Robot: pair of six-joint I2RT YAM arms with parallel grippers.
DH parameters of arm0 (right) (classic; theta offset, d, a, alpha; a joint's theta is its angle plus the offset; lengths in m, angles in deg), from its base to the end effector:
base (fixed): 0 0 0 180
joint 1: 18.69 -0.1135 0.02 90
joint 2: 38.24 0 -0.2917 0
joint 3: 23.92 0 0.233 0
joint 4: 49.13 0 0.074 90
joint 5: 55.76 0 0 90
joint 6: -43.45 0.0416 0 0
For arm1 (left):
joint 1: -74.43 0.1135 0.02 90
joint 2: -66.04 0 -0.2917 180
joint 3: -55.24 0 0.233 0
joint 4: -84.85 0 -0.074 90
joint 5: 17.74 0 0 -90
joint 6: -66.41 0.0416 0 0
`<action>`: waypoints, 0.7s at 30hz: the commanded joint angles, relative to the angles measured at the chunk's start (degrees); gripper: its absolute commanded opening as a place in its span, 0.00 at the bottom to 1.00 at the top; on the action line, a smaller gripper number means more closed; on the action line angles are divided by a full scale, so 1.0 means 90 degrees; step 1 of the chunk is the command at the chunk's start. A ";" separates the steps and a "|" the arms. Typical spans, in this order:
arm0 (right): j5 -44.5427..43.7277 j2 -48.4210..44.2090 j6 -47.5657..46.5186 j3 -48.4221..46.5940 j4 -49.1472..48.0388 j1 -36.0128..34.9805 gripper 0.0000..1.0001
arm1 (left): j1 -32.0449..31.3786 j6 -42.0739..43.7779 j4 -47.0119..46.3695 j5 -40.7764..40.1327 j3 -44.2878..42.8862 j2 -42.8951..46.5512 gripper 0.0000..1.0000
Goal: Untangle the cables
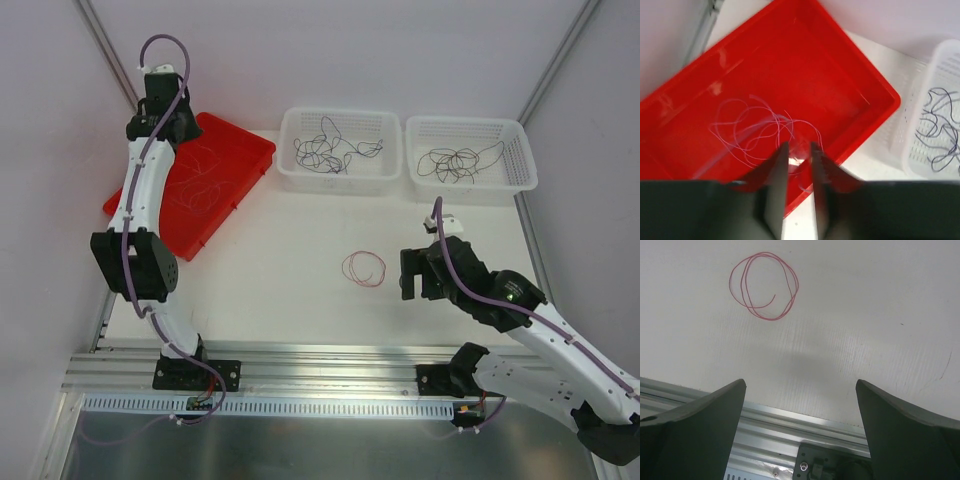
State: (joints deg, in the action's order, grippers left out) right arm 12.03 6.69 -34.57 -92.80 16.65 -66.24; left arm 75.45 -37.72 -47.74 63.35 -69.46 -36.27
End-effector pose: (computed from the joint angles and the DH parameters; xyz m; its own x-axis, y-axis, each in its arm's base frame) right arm 0.0860 0.0707 0.3391 -0.5427 -0.3085 -0.7812 -0.3888 0.9167 -0.0919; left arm 0.4017 0.0136 0.4386 -0.3715 -0.2478 -0.8947 -0.2564 0.9536 -0.1577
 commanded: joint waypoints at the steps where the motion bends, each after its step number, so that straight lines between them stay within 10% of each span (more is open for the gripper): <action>1: -0.0256 -0.0109 0.0055 0.0008 0.0190 -0.0010 0.97 | 0.0238 -0.0051 -0.0114 -0.0076 -0.0010 -0.0545 0.30; 5: -0.0285 -0.0090 0.0074 0.0048 0.0161 -0.0010 0.97 | 0.0268 -0.0070 -0.0124 0.0354 0.0535 -0.0489 0.78; 8: -0.0237 0.0027 0.0094 0.0125 0.0025 0.0000 0.97 | 0.0258 -0.0061 -0.0124 0.0442 0.1023 -0.0138 0.96; 21: 0.0047 0.0955 0.0465 0.0204 -0.0874 0.0078 0.99 | 0.0258 -0.0256 -0.0114 0.1790 0.4119 0.3162 0.99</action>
State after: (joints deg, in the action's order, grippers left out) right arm 11.55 13.88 -31.29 -90.24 12.65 -65.80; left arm 78.13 -38.84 -48.48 74.37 -37.20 -13.32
